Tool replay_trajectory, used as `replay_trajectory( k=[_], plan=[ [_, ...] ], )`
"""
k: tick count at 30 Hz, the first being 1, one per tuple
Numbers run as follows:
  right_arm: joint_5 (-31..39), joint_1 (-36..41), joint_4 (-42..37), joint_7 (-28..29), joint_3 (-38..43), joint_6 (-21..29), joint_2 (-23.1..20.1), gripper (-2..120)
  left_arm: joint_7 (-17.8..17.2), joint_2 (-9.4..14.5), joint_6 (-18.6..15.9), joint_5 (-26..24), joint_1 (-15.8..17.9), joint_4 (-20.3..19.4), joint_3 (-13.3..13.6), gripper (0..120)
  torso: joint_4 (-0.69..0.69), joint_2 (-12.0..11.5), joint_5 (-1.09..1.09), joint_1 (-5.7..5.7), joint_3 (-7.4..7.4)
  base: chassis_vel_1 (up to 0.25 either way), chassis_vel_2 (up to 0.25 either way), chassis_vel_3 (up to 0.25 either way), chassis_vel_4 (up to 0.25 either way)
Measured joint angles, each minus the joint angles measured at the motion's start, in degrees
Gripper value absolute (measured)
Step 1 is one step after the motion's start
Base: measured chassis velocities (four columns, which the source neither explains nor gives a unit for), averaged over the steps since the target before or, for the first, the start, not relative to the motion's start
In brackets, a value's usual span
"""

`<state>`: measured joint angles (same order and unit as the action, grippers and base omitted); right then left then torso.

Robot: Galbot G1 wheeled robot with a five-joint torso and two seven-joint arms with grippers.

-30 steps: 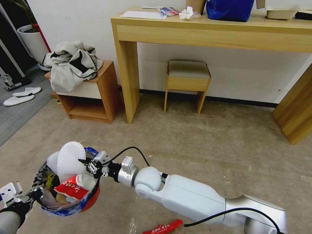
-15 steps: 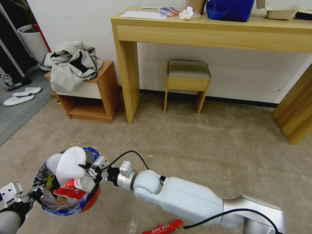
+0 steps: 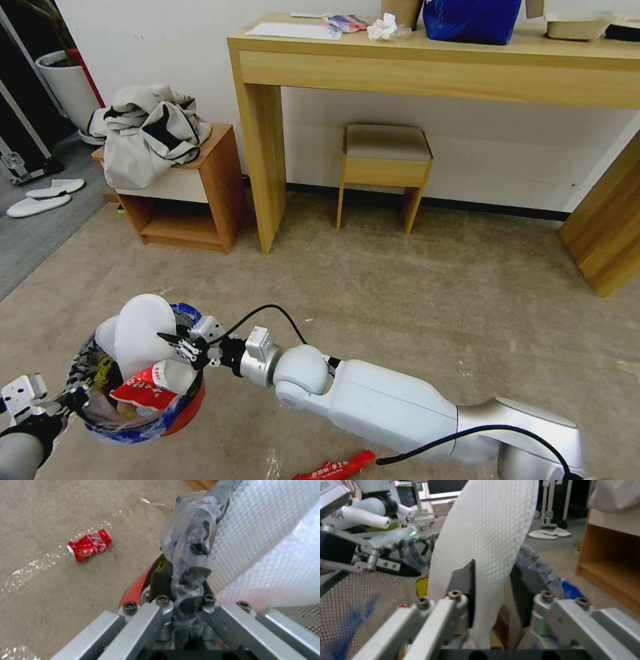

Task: Pick up the trash bin and place the garbage on the floor into it.

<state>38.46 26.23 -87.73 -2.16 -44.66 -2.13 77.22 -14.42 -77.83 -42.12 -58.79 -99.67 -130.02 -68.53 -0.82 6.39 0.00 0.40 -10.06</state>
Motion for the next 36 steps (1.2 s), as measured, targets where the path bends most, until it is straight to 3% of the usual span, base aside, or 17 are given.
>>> replay_trajectory(
  k=[19,36],
  plan=[
    [-1.8,-0.13,-0.44,0.63,1.39,-0.91,0.05,98,0.31,-0.33,0.0,0.65,0.01,0.33,0.16,1,0.0,0.0,0.0,0.0,0.0,0.0,0.0,0.0,0.0],
    [-2.98,-0.72,-0.44,2.41,4.38,-0.23,-0.19,100,0.41,-0.34,-0.02,0.61,-0.27,0.01,-0.17,1,0.0,0.0,0.0,0.0,0.0,0.0,0.0,0.0,0.0]
  ],
)
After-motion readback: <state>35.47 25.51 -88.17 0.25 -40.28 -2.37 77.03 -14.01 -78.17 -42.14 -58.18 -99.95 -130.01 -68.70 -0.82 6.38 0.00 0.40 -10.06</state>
